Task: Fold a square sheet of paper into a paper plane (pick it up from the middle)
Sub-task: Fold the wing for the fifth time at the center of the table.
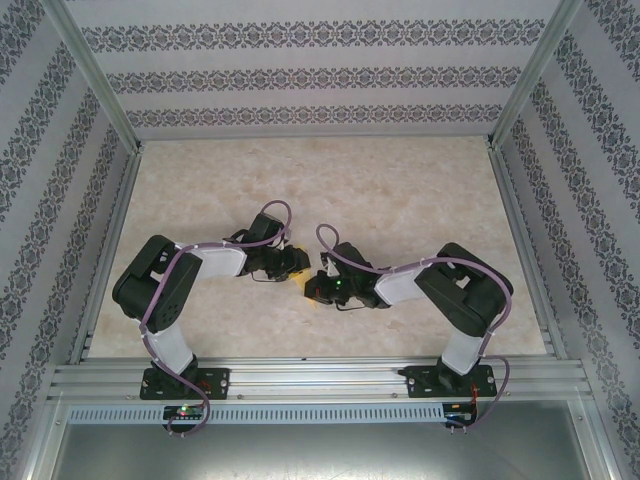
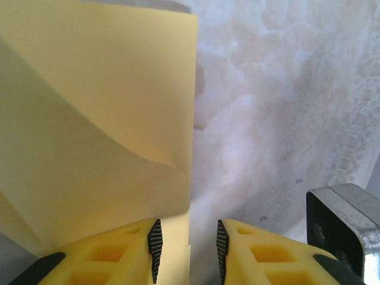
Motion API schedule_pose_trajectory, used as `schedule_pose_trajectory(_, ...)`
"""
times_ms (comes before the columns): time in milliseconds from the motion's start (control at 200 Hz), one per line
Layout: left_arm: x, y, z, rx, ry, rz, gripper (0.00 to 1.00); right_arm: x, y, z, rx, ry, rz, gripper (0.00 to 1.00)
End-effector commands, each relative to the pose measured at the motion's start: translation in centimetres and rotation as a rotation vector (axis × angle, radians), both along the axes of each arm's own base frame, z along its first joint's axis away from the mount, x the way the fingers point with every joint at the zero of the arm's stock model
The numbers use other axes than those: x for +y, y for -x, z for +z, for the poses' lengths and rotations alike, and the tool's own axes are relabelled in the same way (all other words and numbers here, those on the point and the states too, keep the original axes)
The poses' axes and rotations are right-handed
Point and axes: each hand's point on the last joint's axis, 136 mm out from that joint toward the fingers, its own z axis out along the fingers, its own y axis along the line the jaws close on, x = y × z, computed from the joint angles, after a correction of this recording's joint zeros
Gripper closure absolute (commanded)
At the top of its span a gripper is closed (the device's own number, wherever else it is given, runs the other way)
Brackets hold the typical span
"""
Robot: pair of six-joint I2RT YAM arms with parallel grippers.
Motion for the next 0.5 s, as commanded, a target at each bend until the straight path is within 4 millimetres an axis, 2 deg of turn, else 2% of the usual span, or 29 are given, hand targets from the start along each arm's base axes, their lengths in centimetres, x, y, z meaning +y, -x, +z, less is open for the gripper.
schedule_pose_trajectory(0,2.7,1.8,-4.2,0.109,-0.157,0.042,0.66,-2.1,3.5,-2.8,0.125,0.088,0.026,0.93)
schedule_pose_trajectory(230,3.0,2.0,-4.4,0.120,-0.165,0.052,0.66,-2.6,6.2,-3.3,0.152,0.132,0.075,0.92)
schedule_pose_trajectory(380,3.1,2.1,-4.5,0.125,-0.170,0.049,0.66,-4.9,7.9,-4.8,0.168,0.247,0.074,0.93)
schedule_pose_trajectory(495,3.1,2.1,-4.4,0.122,-0.171,0.045,0.66,-6.1,7.8,-4.7,0.154,0.275,0.046,0.94)
